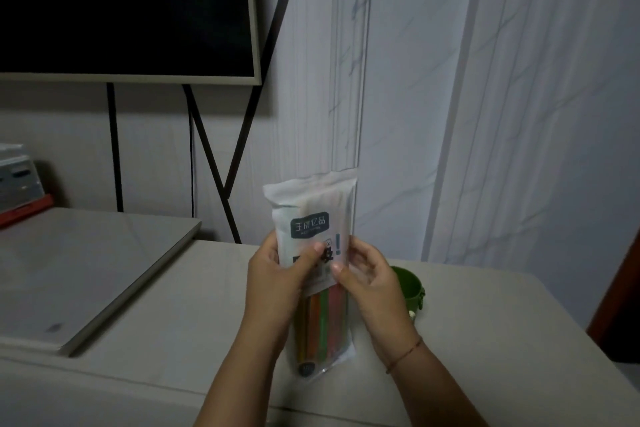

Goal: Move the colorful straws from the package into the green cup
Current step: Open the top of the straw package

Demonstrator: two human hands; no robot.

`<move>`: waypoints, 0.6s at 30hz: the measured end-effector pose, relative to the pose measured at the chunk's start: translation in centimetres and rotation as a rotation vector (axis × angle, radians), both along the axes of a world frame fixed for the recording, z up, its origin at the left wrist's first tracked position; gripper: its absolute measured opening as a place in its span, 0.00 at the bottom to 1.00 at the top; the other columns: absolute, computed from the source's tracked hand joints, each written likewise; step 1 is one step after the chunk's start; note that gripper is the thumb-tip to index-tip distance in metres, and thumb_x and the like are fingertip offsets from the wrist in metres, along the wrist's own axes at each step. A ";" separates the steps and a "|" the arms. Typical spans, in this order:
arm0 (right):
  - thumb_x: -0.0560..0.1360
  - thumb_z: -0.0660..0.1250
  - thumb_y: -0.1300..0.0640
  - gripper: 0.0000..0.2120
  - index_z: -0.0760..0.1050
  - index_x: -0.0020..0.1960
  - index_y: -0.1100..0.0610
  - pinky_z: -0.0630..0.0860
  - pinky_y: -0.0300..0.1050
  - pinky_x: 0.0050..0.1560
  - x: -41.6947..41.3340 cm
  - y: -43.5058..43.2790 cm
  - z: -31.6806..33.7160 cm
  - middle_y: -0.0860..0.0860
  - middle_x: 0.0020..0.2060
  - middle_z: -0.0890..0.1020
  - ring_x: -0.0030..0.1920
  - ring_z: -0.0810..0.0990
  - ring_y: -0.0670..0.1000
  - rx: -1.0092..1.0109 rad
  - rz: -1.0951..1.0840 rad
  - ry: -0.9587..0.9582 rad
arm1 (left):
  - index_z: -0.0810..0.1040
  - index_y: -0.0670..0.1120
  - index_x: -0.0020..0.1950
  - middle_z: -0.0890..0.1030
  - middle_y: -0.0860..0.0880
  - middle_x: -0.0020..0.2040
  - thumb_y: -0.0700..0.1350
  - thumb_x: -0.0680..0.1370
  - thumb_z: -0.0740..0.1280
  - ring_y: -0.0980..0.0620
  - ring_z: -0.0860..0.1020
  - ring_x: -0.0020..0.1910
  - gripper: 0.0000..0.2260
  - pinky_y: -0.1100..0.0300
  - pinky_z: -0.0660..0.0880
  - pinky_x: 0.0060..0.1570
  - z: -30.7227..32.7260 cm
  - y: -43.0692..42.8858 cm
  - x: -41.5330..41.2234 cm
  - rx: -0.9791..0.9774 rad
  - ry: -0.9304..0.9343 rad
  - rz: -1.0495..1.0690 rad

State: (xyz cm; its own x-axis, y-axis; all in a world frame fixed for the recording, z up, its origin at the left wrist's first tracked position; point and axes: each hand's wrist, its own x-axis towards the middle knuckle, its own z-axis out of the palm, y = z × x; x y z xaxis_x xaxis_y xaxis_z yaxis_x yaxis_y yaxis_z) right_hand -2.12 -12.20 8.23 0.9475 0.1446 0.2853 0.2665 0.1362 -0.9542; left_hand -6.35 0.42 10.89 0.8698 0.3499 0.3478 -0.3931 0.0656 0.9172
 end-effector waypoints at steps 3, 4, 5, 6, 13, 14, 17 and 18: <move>0.69 0.72 0.52 0.18 0.73 0.58 0.45 0.73 0.42 0.58 0.0 -0.4 1.8 0.46 0.57 0.77 0.59 0.75 0.44 -0.030 -0.219 -0.098 | 0.81 0.52 0.52 0.86 0.54 0.45 0.42 0.72 0.74 0.58 0.84 0.43 0.10 0.66 0.79 0.38 0.2 -0.9 -0.6 0.033 -0.044 0.027; 0.68 0.73 0.50 0.17 0.74 0.55 0.46 0.75 0.41 0.55 -0.1 -0.5 2.6 0.49 0.55 0.78 0.56 0.77 0.46 0.020 -0.229 -0.115 | 0.81 0.52 0.52 0.86 0.54 0.45 0.42 0.72 0.74 0.58 0.84 0.44 0.10 0.66 0.79 0.39 0.2 -1.3 -0.8 0.041 -0.050 0.018; 0.67 0.73 0.48 0.17 0.74 0.54 0.47 0.76 0.39 0.51 -0.2 -0.5 3.4 0.51 0.53 0.79 0.54 0.78 0.48 0.069 -0.211 -0.123 | 0.81 0.52 0.52 0.86 0.55 0.45 0.41 0.72 0.74 0.58 0.84 0.44 0.11 0.66 0.79 0.39 0.3 -1.7 -1.0 0.049 -0.053 0.002; 0.65 0.74 0.45 0.19 0.74 0.53 0.47 0.77 0.37 0.47 -0.3 -0.6 4.1 0.51 0.51 0.80 0.52 0.80 0.49 0.104 -0.185 -0.121 | 0.81 0.52 0.52 0.86 0.55 0.45 0.41 0.72 0.73 0.58 0.84 0.44 0.11 0.66 0.79 0.39 0.4 -2.1 -1.2 0.051 -0.051 -0.015; 0.67 0.74 0.47 0.20 0.73 0.55 0.51 0.78 0.39 0.47 -0.9 -1.3 6.0 0.51 0.51 0.77 0.50 0.79 0.50 0.001 -0.225 -0.079 | 0.82 0.59 0.56 0.85 0.60 0.51 0.66 0.71 0.62 0.64 0.82 0.49 0.20 0.73 0.76 0.39 2.7 -1.5 -2.7 0.097 0.014 -0.168; 0.67 0.74 0.48 0.20 0.72 0.54 0.51 0.77 0.36 0.44 -1.0 -1.4 6.3 0.50 0.50 0.77 0.49 0.79 0.49 -0.023 -0.229 -0.075 | 0.83 0.62 0.54 0.85 0.61 0.50 0.70 0.71 0.58 0.65 0.82 0.49 0.22 0.73 0.76 0.40 3.5 -1.1 -2.9 0.124 0.042 -0.202; 0.68 0.73 0.51 0.14 0.72 0.50 0.52 0.74 0.33 0.35 -1.1 -1.3 7.8 0.49 0.44 0.77 0.42 0.78 0.47 -0.100 -0.154 -0.048 | 0.84 0.65 0.46 0.85 0.62 0.47 0.72 0.72 0.50 0.66 0.82 0.48 0.25 0.67 0.75 0.46 6.5 -0.2 -2.7 0.203 0.174 -0.222; 0.69 0.72 0.53 0.11 0.73 0.49 0.52 0.74 0.35 0.35 -1.1 -1.3 8.4 0.50 0.43 0.78 0.41 0.79 0.47 -0.104 -0.104 -0.023 | 0.85 0.62 0.46 0.86 0.60 0.46 0.71 0.73 0.51 0.64 0.83 0.47 0.25 0.65 0.74 0.47 7.4 0.2 -2.4 0.220 0.225 -0.214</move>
State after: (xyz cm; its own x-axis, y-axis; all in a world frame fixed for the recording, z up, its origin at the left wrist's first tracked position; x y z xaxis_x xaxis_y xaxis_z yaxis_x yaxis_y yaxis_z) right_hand -3.18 -13.48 16.59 0.9522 0.0755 0.2961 0.2964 0.0074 -0.9550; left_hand -8.74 0.65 18.33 0.9784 0.0900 0.1861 -0.1787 -0.0841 0.9803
